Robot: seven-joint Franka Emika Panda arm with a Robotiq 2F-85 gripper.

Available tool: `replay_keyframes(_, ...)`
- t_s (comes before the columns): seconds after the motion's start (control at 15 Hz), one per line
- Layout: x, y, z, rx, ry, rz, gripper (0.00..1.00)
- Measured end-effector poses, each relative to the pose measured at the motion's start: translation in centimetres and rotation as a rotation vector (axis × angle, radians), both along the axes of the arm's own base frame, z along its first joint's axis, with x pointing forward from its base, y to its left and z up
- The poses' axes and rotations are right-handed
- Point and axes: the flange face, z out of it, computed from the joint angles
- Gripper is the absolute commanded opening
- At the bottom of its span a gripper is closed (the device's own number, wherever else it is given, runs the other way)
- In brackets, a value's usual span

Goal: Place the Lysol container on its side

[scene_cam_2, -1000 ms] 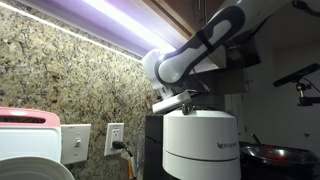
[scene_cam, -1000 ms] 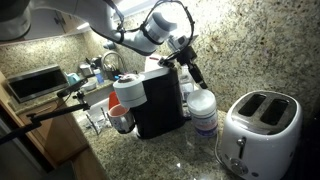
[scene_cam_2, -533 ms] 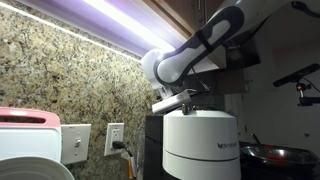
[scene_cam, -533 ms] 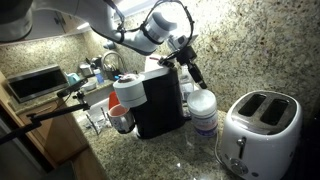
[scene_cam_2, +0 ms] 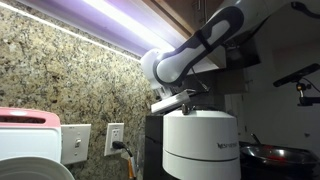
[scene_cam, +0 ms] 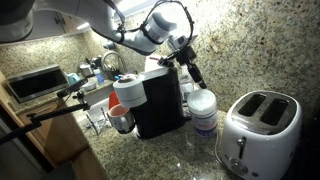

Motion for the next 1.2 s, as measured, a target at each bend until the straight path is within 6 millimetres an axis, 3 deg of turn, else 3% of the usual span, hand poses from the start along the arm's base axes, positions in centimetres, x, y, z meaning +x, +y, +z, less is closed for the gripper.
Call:
replay_keyframes(0.6,0.0,0.0,0.0,-0.002,0.003,-0.004,1.0)
replay_keyframes(0.93,0.0,0.0,0.0,-0.001,0.004,-0.004,1.0)
replay_keyframes(1.2,0.3,-2.4,0.1,0.038,-0.07,0.036,1.0)
